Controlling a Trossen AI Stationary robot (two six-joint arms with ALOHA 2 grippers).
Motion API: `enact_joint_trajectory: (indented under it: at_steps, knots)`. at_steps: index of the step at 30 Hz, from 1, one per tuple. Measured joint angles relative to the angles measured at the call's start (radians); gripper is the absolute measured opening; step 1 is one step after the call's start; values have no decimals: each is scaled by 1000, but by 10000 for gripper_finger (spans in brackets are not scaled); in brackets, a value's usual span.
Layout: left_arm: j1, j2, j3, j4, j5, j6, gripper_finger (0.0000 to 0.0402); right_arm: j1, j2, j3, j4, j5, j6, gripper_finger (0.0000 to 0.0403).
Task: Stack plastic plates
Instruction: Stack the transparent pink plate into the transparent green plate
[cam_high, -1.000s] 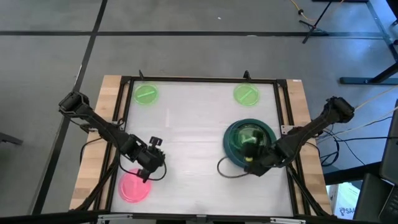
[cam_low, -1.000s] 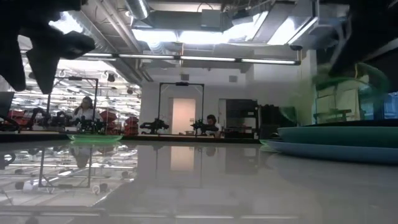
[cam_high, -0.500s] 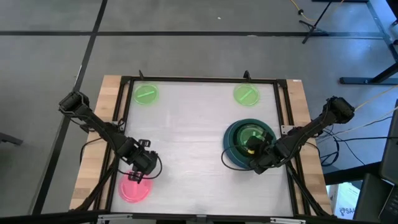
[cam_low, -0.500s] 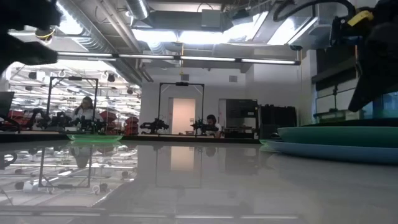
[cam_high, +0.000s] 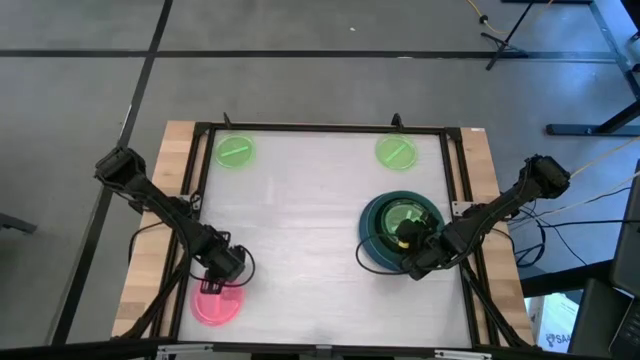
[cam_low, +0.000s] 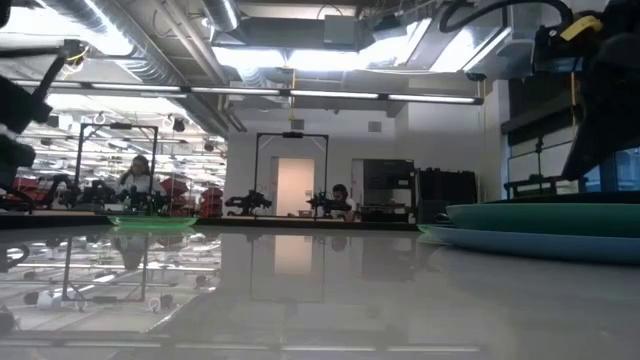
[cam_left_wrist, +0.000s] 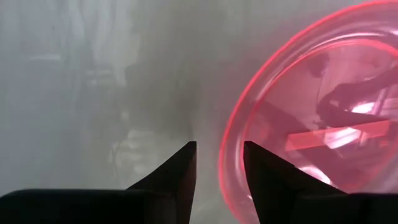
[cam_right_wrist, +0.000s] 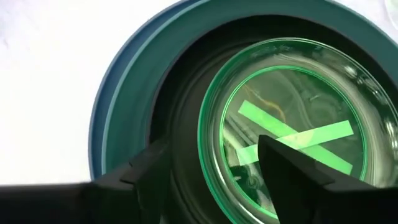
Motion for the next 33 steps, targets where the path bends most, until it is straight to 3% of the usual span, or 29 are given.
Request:
enact_joint_trajectory:
  at_steps: [9,19,21,26,30,33]
  knots:
    - [1,-3,-46,52,13,-2,113,0,0,0,1,36,-11,229]
    - [36,-1,-49,69,19,57,10,0,1,37,-3,-28,-34,230]
    - [50,0,-47,116,21,77,5,0,1,69,-4,-28,-59,230]
    - [96,1,-48,203,23,165,2,0,1,141,53,51,-200,230]
    - [150,1,-30,258,-2,266,1,0,2,138,252,112,-396,230]
    - [194,1,-11,307,-13,344,1,0,31,122,444,108,-632,230]
